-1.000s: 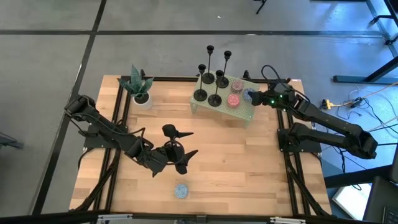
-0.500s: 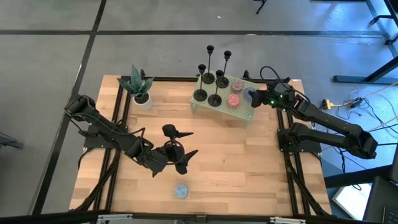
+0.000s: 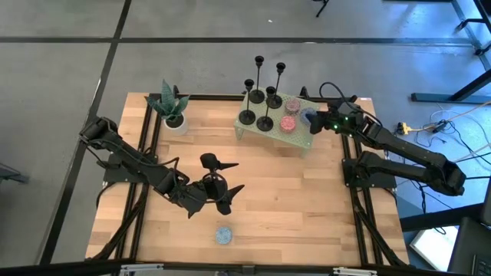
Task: Pick & Place candle stick holders
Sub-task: Put the blue scented candle on the shelf
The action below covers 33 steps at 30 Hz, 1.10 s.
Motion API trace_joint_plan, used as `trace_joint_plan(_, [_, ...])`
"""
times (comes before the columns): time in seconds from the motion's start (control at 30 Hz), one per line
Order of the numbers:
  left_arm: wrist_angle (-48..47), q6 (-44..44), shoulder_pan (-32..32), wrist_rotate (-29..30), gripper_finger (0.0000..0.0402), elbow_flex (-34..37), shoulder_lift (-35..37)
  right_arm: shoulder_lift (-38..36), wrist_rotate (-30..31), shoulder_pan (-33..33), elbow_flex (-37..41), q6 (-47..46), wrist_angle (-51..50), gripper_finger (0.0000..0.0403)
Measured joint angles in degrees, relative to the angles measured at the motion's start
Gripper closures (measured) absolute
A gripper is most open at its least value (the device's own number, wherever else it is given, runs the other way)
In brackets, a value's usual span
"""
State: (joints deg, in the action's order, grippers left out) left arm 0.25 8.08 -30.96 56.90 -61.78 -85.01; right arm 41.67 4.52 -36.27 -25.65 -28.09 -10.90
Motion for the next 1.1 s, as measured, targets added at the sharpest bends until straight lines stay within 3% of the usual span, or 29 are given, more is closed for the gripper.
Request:
trace_joint_plan(0.3, [0.0, 0.0, 0.0, 0.0, 0.0057, 0.0, 0.0, 0.0, 0.4, 0.0, 0.0, 0.1, -0.2, 0.0104])
trace_joint_plan(1.1, [0.0, 0.2, 0.0, -1.3, 0.0057, 0.0, 0.0, -0.1, 6.4, 0.0, -0.1, 8.1, -0.4, 0.0104])
